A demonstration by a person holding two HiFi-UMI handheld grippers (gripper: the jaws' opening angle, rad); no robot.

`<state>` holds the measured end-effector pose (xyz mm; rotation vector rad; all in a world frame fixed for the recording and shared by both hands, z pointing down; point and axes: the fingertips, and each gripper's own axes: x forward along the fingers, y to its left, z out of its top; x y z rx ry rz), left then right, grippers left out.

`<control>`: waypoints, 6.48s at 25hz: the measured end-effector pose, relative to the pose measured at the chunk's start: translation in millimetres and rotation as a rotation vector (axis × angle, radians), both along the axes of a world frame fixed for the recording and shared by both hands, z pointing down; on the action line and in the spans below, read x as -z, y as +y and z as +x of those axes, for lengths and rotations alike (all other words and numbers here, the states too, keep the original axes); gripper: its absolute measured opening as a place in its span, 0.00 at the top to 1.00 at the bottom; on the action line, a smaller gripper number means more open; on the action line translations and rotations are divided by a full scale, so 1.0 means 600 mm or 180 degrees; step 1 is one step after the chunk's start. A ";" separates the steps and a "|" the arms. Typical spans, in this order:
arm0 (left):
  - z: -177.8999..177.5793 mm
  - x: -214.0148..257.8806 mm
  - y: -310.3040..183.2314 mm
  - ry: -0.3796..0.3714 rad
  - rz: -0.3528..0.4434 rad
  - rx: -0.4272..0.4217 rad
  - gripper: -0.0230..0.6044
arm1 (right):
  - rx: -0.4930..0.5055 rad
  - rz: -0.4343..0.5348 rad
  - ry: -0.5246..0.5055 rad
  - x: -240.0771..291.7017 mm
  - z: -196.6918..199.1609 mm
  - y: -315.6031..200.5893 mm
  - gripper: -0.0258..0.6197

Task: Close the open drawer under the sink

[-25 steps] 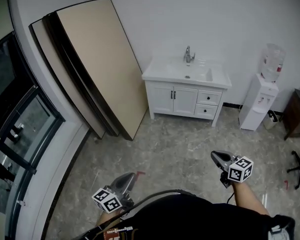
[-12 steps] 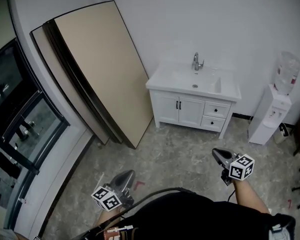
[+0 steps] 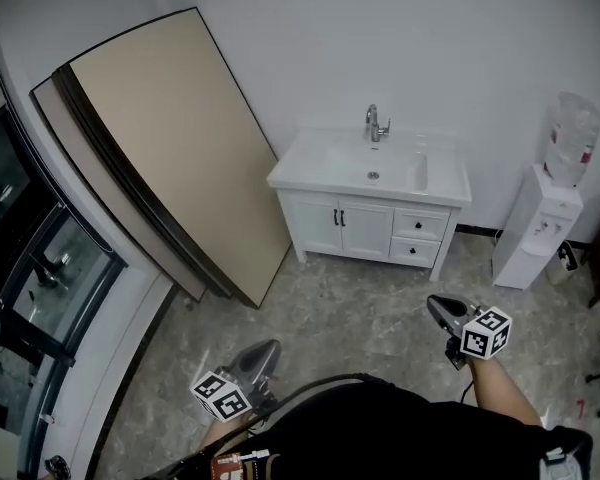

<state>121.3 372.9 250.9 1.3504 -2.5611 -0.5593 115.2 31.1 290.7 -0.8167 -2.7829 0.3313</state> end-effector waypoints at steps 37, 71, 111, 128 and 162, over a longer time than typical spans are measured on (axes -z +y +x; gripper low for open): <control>-0.627 -0.027 0.194 0.0135 0.0103 -0.0663 0.96 | -0.0710 0.0171 0.0217 -0.007 -0.492 0.194 0.96; -0.948 -0.045 -0.273 0.0199 -0.0113 -0.0615 0.96 | -0.0218 -0.0050 0.0294 -0.096 -0.862 -0.187 0.96; -1.498 -0.037 -0.416 0.0225 0.0085 -0.1145 0.96 | -0.0779 -0.0012 0.0235 -0.056 -1.335 -0.323 0.96; -1.571 -0.051 -0.475 0.0199 -0.0070 -0.0752 0.96 | -0.0242 -0.0133 0.0354 -0.097 -1.484 -0.386 0.96; -1.637 -0.142 -0.518 0.0435 -0.0072 -0.3050 0.96 | -0.2606 0.0107 0.0733 -0.100 -1.334 -0.357 0.96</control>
